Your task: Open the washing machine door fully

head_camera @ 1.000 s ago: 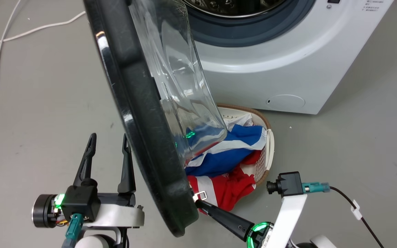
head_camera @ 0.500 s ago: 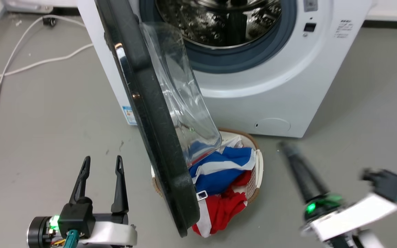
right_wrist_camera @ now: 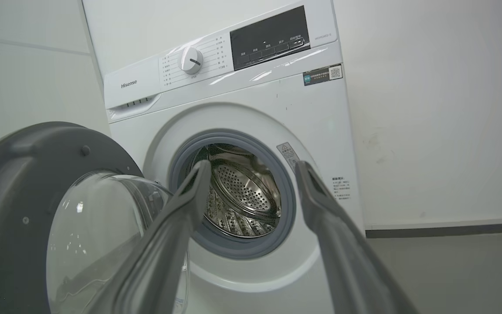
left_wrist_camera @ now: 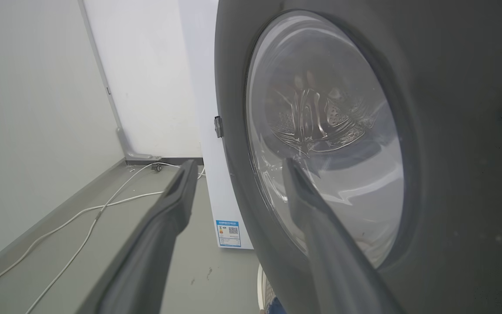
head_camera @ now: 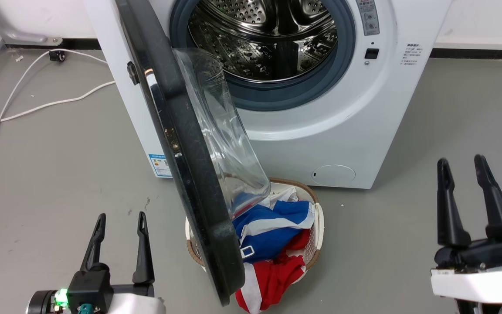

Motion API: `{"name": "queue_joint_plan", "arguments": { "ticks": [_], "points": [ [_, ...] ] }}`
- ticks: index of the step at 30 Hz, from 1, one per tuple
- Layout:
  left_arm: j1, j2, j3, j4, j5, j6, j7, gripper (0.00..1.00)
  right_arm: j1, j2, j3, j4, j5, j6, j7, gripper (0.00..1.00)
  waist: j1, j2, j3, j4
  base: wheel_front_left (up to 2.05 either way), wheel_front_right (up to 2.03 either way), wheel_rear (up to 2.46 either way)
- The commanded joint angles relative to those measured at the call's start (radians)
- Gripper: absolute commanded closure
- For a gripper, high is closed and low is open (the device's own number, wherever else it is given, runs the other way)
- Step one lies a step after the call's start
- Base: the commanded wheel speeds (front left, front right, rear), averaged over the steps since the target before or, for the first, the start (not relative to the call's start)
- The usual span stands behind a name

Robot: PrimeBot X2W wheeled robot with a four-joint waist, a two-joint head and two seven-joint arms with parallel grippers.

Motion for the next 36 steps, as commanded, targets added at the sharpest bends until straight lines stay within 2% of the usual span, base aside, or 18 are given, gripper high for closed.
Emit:
{"name": "queue_joint_plan", "arguments": {
  "ticks": [1, 6, 12, 17, 29, 30, 31, 36],
  "points": [
    [0.012, 0.001, 0.004, -0.002, 0.0, 0.001, -0.002, 0.0, 0.025, 0.007, -0.011, 0.002, -0.071, 0.002, -0.002, 0.0, 0.0001, 0.0, -0.002, -0.002, 0.0, 0.0, 0.0],
    [0.018, 0.001, 0.007, -0.003, 0.002, -0.001, -0.002, 0.0, 0.069, 0.042, -0.045, 0.034, -0.241, 0.002, -0.002, 0.0, 0.0001, 0.0, -0.008, -0.005, 0.0, 0.0, 0.0],
    [0.025, 0.001, 0.007, -0.001, 0.003, -0.002, -0.003, 0.0, 0.128, 0.066, -0.073, 0.119, -0.304, 0.001, -0.002, 0.0, 0.0001, 0.0, -0.013, -0.004, 0.0, 0.0, 0.0],
    [0.028, 0.0, 0.006, 0.004, 0.0, -0.004, -0.002, 0.0, 0.158, 0.069, -0.084, 0.178, -0.274, 0.001, -0.002, 0.0, 0.0001, 0.0, -0.014, -0.002, 0.0, 0.0, 0.0],
    [0.041, 0.0, 0.012, 0.024, -0.019, 0.002, -0.002, 0.0, 0.186, 0.07, -0.079, 0.197, -0.233, 0.001, -0.002, 0.0, 0.0001, 0.0, -0.029, -0.002, 0.0, 0.0, 0.0],
    [0.038, 0.0, 0.017, 0.02, -0.021, 0.007, -0.003, 0.66, 0.187, 0.07, -0.077, 0.197, -0.233, 0.001, -0.002, 0.0, 0.0001, 0.0, -0.03, -0.002, 0.0, 0.0, 0.0],
    [0.038, 0.0, 0.016, 0.019, -0.026, 0.005, -0.003, 1.0, 0.187, 0.07, -0.075, 0.198, -0.233, 0.001, -0.002, 0.0, 0.0001, 0.0, -0.032, -0.002, 0.0, 0.0, 0.0],
    [0.036, 0.0, 0.022, 0.012, -0.018, 0.008, -0.003, 1.0, 0.189, 0.07, -0.07, 0.193, -0.228, 0.001, -0.002, 0.0, 0.0001, 0.0, -0.037, -0.003, 0.0, 0.0, 0.0]
  ]
}}
